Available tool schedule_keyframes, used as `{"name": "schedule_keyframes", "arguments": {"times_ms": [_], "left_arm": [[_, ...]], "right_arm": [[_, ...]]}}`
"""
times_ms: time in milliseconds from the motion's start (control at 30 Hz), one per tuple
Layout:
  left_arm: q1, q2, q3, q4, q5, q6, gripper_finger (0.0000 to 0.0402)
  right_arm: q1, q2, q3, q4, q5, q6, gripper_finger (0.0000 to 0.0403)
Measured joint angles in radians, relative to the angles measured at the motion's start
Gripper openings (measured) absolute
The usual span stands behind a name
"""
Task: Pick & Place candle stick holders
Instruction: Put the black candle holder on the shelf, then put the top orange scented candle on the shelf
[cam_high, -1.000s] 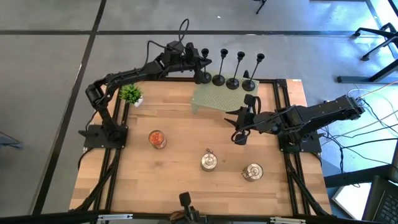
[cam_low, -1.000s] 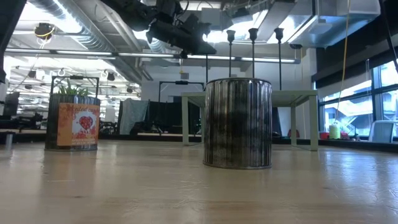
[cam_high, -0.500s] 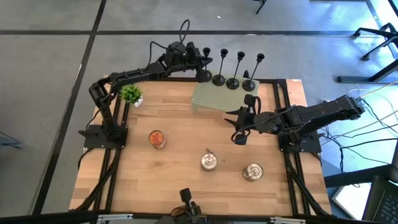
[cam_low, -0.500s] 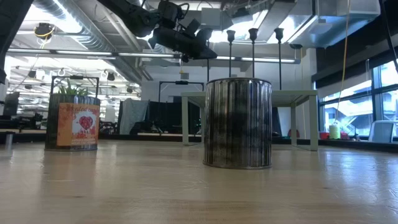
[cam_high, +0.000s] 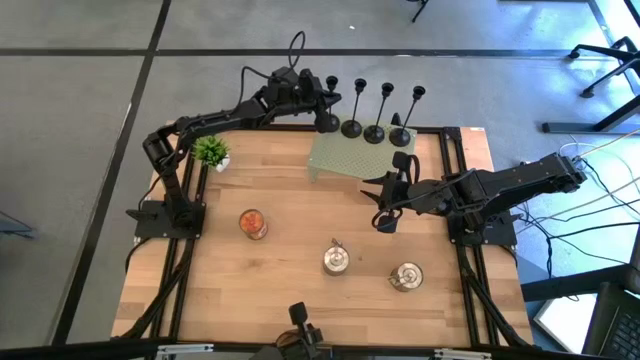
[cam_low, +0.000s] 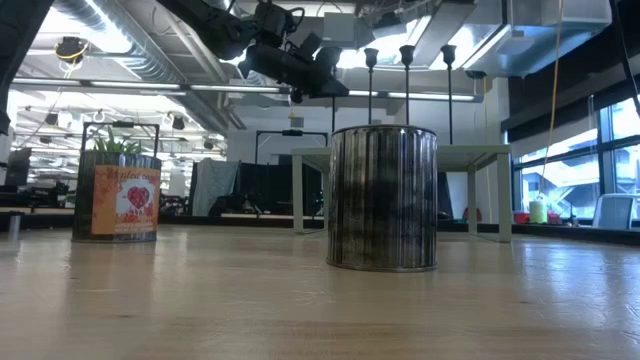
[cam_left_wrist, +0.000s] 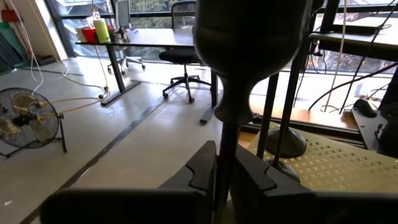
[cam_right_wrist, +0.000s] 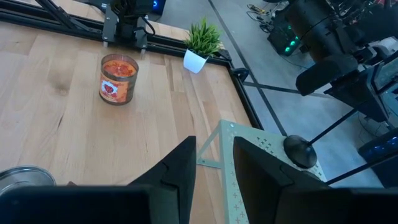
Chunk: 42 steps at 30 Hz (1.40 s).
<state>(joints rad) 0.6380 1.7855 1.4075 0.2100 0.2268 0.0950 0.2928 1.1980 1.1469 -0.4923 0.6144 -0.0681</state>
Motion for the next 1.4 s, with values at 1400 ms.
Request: {"name": "schedule_keyframes", "arguments": {"times_ms": [1400], "left_arm": [[0.011,-0.209,0.0,-0.399,-0.026,0.132,0.016]], "right_arm": [[0.0,0.0,0.0,-0.019,0.001,0.031,0.011]]}}
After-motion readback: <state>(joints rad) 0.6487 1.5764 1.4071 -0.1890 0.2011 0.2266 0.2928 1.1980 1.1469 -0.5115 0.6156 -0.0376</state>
